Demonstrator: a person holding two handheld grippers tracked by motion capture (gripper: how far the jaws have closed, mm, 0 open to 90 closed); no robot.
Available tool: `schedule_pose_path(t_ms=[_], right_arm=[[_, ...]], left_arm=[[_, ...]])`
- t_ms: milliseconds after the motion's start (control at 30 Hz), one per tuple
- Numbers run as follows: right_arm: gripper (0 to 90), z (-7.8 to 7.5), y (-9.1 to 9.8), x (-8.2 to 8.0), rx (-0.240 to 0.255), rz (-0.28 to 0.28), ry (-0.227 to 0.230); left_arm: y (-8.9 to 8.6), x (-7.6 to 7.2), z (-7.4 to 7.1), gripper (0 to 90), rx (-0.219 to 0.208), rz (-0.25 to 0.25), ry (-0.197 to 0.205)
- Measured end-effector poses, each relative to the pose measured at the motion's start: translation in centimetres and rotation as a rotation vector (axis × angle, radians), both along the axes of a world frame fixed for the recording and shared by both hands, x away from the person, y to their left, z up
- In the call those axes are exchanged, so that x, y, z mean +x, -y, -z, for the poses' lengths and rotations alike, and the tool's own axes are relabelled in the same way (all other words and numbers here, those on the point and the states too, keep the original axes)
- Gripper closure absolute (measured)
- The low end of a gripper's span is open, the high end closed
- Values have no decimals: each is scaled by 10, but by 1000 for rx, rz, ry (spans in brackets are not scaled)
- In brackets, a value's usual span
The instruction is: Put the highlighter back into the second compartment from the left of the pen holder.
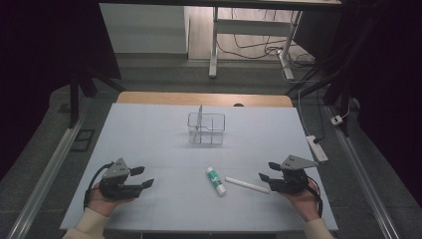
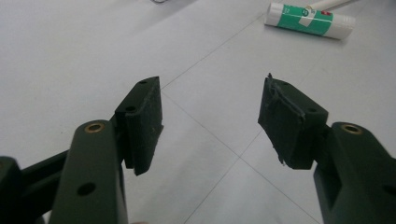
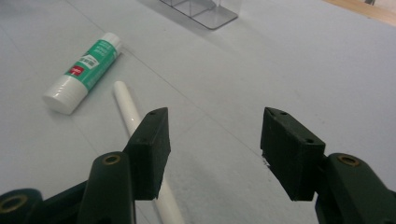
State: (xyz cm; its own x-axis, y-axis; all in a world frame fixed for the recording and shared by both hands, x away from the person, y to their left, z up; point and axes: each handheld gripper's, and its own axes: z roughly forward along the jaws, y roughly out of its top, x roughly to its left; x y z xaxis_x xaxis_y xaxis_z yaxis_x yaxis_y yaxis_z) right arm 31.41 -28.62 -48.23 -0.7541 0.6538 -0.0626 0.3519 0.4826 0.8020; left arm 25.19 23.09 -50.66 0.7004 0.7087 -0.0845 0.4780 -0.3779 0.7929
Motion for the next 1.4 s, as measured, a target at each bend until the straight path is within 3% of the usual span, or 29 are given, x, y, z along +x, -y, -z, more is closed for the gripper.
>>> schedule_pose_path(t_ms=[233, 933, 1400], right_arm=[[416, -1, -12, 1, -32, -37, -18], [414, -5, -45, 8, -59, -97, -48], [411, 0, -65, 9, -122, -158, -91]], left_arm=[[0, 0, 0, 396, -4, 1, 2], [0, 1, 0, 397, -20, 10, -4], [1, 1, 0, 399, -10, 13, -4]])
